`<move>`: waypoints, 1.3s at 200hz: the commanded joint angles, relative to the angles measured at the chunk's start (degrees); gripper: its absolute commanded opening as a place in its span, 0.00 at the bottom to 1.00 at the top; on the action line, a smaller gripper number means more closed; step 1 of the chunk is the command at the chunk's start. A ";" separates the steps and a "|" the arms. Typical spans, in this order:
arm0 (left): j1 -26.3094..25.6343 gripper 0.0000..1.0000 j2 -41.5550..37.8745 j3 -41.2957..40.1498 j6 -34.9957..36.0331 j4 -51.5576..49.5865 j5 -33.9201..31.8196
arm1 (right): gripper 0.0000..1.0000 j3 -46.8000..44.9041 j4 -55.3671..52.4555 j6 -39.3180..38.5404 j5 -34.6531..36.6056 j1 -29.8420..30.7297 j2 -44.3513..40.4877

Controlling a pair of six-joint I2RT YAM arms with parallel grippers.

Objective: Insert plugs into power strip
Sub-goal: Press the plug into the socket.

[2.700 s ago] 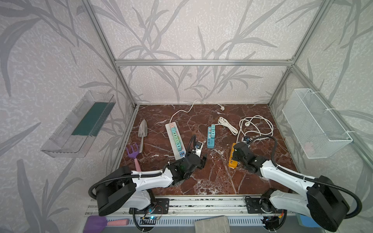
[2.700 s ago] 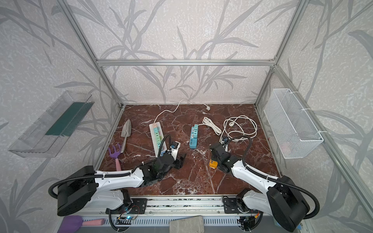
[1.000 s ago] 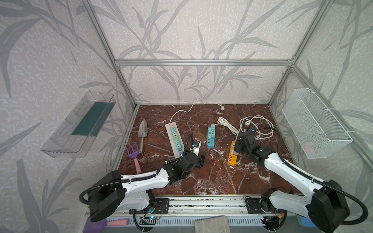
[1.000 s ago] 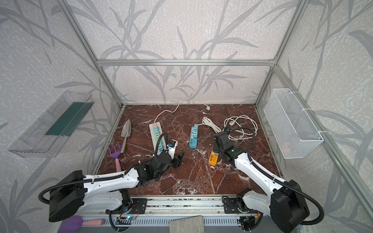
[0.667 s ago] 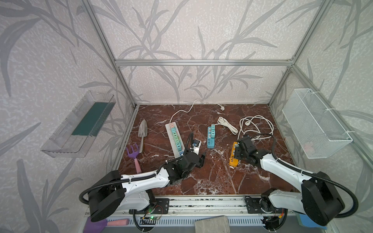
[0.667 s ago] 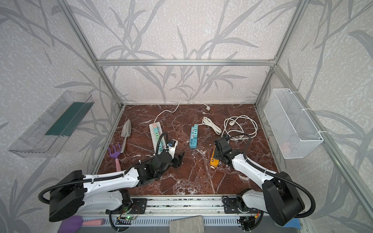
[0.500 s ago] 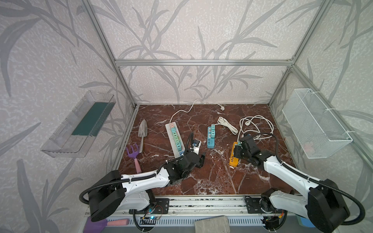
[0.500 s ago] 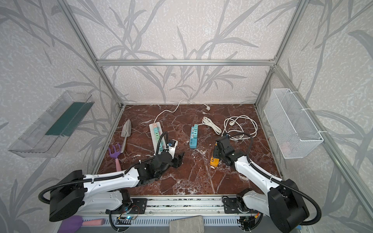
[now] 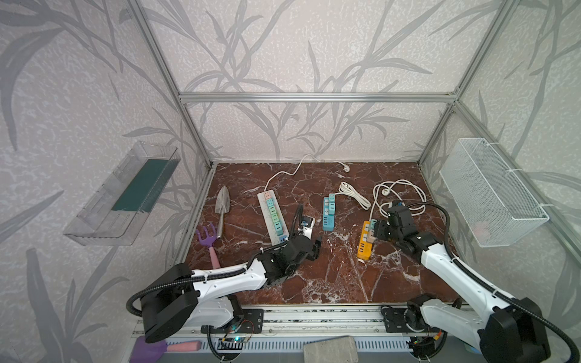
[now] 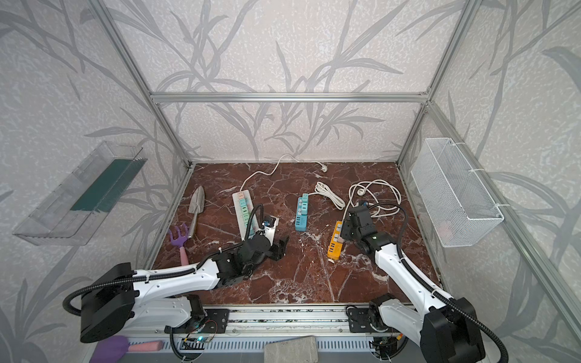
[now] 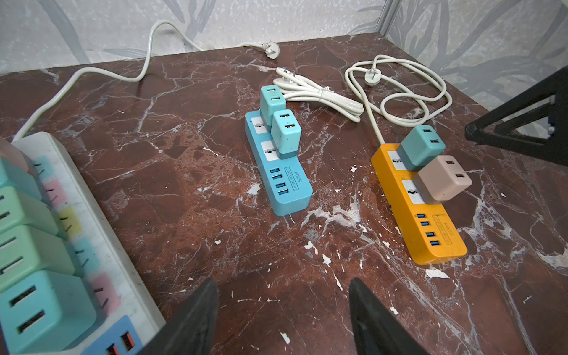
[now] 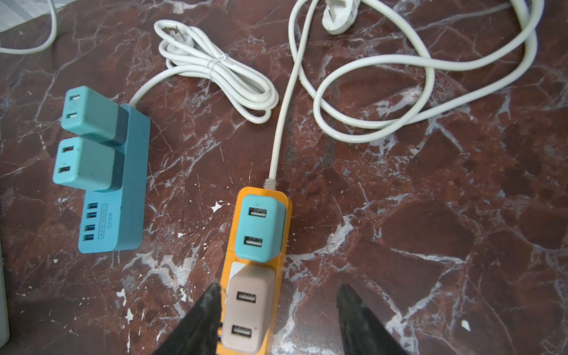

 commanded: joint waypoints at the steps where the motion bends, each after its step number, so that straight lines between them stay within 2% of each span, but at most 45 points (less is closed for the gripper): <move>1: 0.23 0.68 0.77 2.04 -0.61 -0.59 -0.29 | 0.60 -1.30 1.90 -0.84 -3.04 -0.29 2.39; 42: 0.32 0.68 1.40 1.97 -0.68 -0.15 -0.45 | 0.59 -4.66 2.09 1.22 -1.19 -1.08 4.84; 108: 0.32 0.68 1.08 1.50 -0.87 -0.01 -0.11 | 0.57 -6.42 2.51 1.44 -3.13 -1.25 1.22; 138: 0.32 0.68 0.90 1.17 -1.55 0.04 0.44 | 0.56 -6.21 1.41 1.17 -6.42 -1.25 -1.18; 166: 0.32 0.68 1.14 1.31 -1.35 0.13 0.59 | 0.58 -4.83 1.07 -0.02 -5.53 -1.21 -3.51; 206: 0.32 0.68 1.71 1.78 -0.38 0.74 0.24 | 0.58 -2.64 0.67 -0.85 -3.96 -1.38 -2.21; 260: 0.32 0.68 1.95 2.41 0.44 0.45 -0.12 | 0.58 -6.99 3.00 0.61 -4.16 -2.18 0.33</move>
